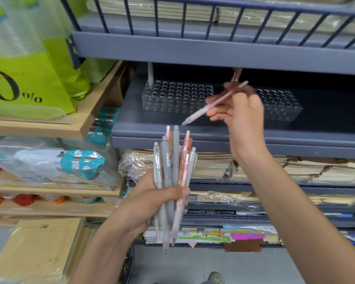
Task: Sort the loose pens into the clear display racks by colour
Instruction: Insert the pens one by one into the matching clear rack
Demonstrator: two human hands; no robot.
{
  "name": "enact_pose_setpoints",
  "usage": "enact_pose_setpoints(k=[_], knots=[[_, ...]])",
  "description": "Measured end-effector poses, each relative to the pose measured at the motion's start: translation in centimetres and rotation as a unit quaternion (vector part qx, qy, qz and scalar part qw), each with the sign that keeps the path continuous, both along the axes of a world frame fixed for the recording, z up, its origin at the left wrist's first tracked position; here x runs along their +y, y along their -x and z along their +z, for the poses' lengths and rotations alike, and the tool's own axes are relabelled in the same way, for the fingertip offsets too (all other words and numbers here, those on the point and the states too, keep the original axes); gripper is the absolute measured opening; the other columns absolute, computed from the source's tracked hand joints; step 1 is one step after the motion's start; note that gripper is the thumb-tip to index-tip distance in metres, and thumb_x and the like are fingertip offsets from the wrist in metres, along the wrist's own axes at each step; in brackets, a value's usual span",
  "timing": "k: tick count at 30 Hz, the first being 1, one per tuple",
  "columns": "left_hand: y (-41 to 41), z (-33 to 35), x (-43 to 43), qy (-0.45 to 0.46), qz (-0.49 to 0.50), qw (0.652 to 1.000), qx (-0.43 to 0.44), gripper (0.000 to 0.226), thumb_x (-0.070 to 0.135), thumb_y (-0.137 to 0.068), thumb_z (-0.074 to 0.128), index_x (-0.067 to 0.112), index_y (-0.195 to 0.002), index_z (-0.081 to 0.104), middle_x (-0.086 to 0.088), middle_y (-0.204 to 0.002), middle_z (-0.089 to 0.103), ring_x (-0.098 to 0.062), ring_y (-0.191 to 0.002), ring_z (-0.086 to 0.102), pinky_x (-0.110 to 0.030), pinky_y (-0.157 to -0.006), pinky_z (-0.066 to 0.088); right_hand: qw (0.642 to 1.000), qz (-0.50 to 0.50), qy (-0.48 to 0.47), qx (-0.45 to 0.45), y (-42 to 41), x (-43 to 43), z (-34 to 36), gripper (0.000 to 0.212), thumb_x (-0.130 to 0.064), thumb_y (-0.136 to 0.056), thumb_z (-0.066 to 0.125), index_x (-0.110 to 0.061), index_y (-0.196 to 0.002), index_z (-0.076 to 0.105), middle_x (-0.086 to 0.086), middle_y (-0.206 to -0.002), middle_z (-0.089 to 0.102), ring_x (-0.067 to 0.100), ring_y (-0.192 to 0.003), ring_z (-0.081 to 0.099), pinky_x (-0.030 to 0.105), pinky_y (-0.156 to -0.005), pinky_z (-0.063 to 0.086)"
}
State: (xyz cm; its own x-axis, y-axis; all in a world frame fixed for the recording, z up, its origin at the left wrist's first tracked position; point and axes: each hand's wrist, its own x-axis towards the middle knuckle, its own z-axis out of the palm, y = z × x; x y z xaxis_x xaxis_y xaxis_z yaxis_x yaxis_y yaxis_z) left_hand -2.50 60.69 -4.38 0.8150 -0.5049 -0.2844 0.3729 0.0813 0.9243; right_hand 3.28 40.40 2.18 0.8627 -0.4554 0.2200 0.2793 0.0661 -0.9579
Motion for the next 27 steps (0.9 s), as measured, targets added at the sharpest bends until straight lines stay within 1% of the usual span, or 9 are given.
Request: enact_pose_setpoints(k=[3,6,8,10,13,15,19,22,27], knots=[[-0.1,-0.2,-0.3,0.008,0.006,1.0,0.004,0.026,0.013,-0.063,0.084,0.014,-0.086,0.073,-0.017,-0.077,0.069,-0.025,-0.067,0.068,-0.029,-0.06,0.056,0.994,-0.098,0.013,-0.049,0.3,-3.0,0.5,0.018,-0.003,-0.091,0.039,-0.016,-0.097,0.05,0.008,-0.079,0.072,0.02,-0.063,0.065,0.027,-0.058,0.052],[-0.1,-0.4,-0.8,0.027,0.012,1.0,0.012,0.026,0.011,-0.063,0.082,0.015,-0.086,0.071,-0.017,-0.073,0.066,-0.026,-0.064,0.065,-0.031,-0.055,0.054,0.98,-0.173,0.055,-0.085,0.3,-5.8,1.0,0.029,0.0,-0.083,0.044,-0.022,-0.099,0.049,-0.004,-0.08,0.073,0.013,-0.072,0.068,0.027,-0.068,0.055],[-0.2,-0.6,-1.1,0.021,0.019,0.999,0.017,0.034,0.01,-0.063,0.081,0.008,-0.094,0.066,-0.017,-0.074,0.065,-0.027,-0.065,0.064,-0.032,-0.056,0.053,0.969,-0.22,0.095,-0.061,0.0,-7.2,1.1,0.035,-0.004,-0.084,0.047,-0.031,-0.105,0.051,-0.007,-0.09,0.072,0.015,-0.087,0.069,0.038,-0.085,0.057],[-0.2,-0.5,-1.4,0.014,0.016,1.0,0.015,0.039,0.011,-0.063,0.082,0.005,-0.098,0.065,-0.018,-0.075,0.066,-0.027,-0.066,0.065,-0.033,-0.058,0.054,0.963,-0.237,0.128,-0.032,-0.6,-8.0,1.2,0.032,-0.01,-0.089,0.051,-0.037,-0.105,0.05,-0.007,-0.098,0.07,0.021,-0.097,0.067,0.049,-0.093,0.052],[-0.2,-0.3,-1.7,0.011,0.024,1.0,0.013,0.037,0.011,-0.062,0.082,0.006,-0.095,0.066,-0.018,-0.076,0.068,-0.026,-0.066,0.067,-0.031,-0.057,0.055,0.959,-0.212,0.19,-0.005,-1.8,-8.6,0.8,0.017,-0.014,-0.093,0.052,-0.021,-0.107,0.058,0.007,-0.105,0.068,0.026,-0.1,0.065,0.049,-0.092,0.052],[-0.2,-0.2,-1.8,0.011,0.031,0.999,0.017,0.035,0.011,-0.061,0.082,0.008,-0.093,0.068,-0.017,-0.075,0.068,-0.026,-0.065,0.067,-0.031,-0.056,0.055,0.943,-0.199,0.262,0.047,-2.5,-8.8,0.6,0.022,-0.021,-0.091,0.052,-0.013,-0.106,0.066,0.013,-0.108,0.068,0.027,-0.102,0.064,0.043,-0.093,0.052],[-0.2,0.0,-1.9,0.013,0.038,0.999,0.018,0.025,0.012,-0.061,0.082,0.019,-0.084,0.076,-0.012,-0.073,0.07,-0.024,-0.065,0.068,-0.032,-0.058,0.057,0.87,-0.178,0.444,0.12,-4.8,-8.8,1.3,0.026,-0.019,-0.094,0.047,-0.011,-0.103,0.071,0.014,-0.109,0.07,0.033,-0.109,0.06,0.03,-0.092,0.042],[-0.3,0.0,-1.9,0.014,0.044,0.999,0.012,0.02,0.014,-0.059,0.083,0.022,-0.077,0.078,-0.013,-0.074,0.07,-0.024,-0.065,0.069,-0.032,-0.059,0.059,0.82,-0.196,0.519,0.14,-5.8,-8.3,1.7,0.028,-0.022,-0.097,0.045,-0.008,-0.107,0.067,0.018,-0.116,0.066,0.037,-0.111,0.057,0.033,-0.092,0.041],[-0.5,-0.1,-1.8,0.018,0.06,0.998,0.015,0.034,0.024,-0.046,0.09,0.019,-0.077,0.078,-0.018,-0.074,0.071,-0.029,-0.066,0.07,-0.035,-0.059,0.059,0.755,-0.168,0.614,0.157,-5.8,-7.8,2.1,0.028,-0.014,-0.099,0.037,-0.004,-0.112,0.06,0.025,-0.12,0.06,0.043,-0.11,0.054,0.039,-0.089,0.042]])
